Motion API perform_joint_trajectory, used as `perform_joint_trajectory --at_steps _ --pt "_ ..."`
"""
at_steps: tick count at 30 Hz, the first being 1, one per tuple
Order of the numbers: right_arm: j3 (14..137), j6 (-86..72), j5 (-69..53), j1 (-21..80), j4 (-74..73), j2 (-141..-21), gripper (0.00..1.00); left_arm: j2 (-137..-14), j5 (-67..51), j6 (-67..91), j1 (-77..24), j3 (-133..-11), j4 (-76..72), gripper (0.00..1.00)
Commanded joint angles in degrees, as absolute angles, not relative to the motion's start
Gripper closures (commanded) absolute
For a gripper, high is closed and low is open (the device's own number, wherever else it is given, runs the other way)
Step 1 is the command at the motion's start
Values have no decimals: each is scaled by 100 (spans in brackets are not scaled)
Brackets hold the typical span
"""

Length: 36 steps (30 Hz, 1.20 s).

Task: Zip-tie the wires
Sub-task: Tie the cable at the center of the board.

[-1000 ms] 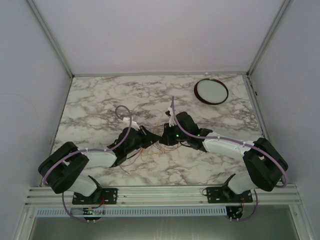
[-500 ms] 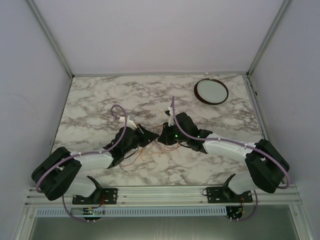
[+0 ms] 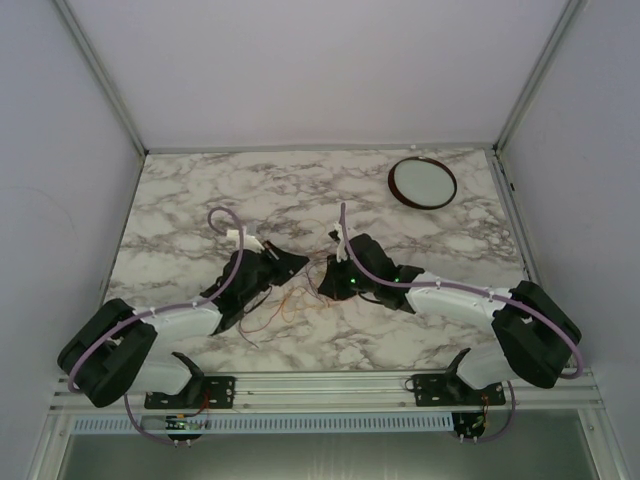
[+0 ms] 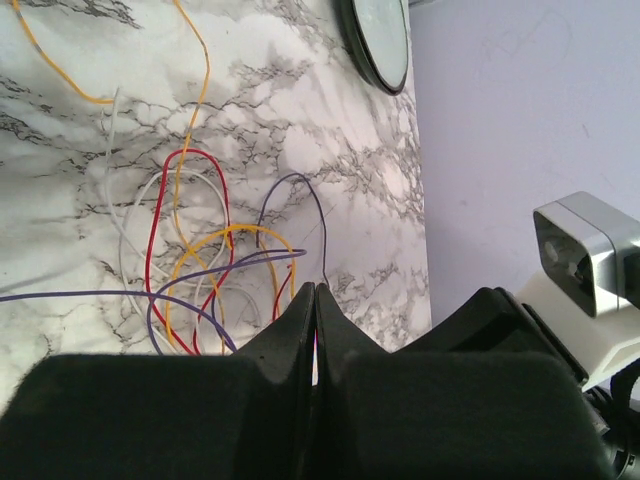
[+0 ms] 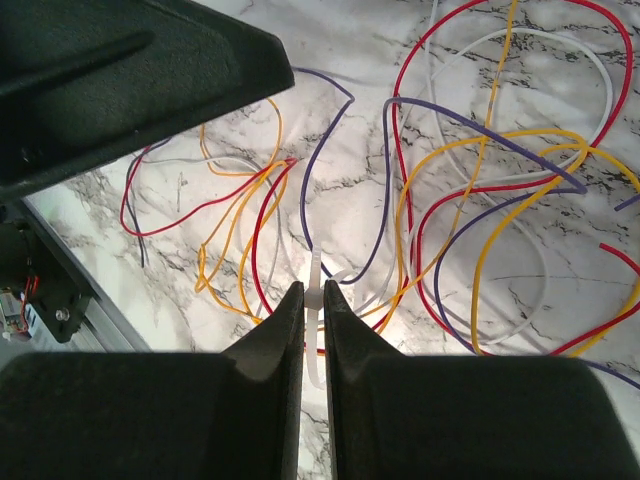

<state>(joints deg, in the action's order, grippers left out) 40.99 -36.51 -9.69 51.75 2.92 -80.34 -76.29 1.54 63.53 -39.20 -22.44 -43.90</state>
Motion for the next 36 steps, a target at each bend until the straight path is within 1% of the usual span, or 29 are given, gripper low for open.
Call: perform_joint_trajectory --at_steps 1,3,4,5,6,8,12,15,20,24,26,36 --pt "4157 -3665 -839 5245 266 -7981 96 -7500 218 6172 -3859 -2453 -4533 100" --pt "4186 -3632 -784 5224 250 -7940 96 -7519 136 6115 -3833 -2514 -4382 100" --pt "4208 -3603 -756 5207 233 -7925 96 -7537 72 6071 -3838 -2532 -4334 98" --pt "4246 -3567 -746 5185 221 -7924 96 -7545 40 6059 -3828 -2546 -4244 83" --pt "4272 -3526 -732 5159 205 -7912 96 -7572 -42 6037 -3832 -2541 -4219 74" --pt "4316 -3445 -725 5118 209 -7895 96 -7620 -227 6030 -3838 -2493 -4301 65" --pt "4345 -3325 -730 5089 234 -7830 96 -7780 -543 6070 -3858 -2418 -4584 59" --pt "4334 -3313 -713 5080 269 -7767 96 -7928 -667 6086 -3887 -2421 -4793 57" --pt "4314 -3375 -676 5080 369 -7679 96 -8175 -746 6164 -3987 -2487 -5013 57" --pt "4309 -3395 -688 5078 413 -7679 96 -8335 -805 6251 -4062 -2462 -5223 62" --pt "4306 -3409 -671 5080 428 -7682 96 -8385 -811 6291 -4102 -2446 -5296 66" --pt "4252 -3570 -405 5064 523 -7589 96 -8375 -693 6308 -4230 -2391 -5228 66"
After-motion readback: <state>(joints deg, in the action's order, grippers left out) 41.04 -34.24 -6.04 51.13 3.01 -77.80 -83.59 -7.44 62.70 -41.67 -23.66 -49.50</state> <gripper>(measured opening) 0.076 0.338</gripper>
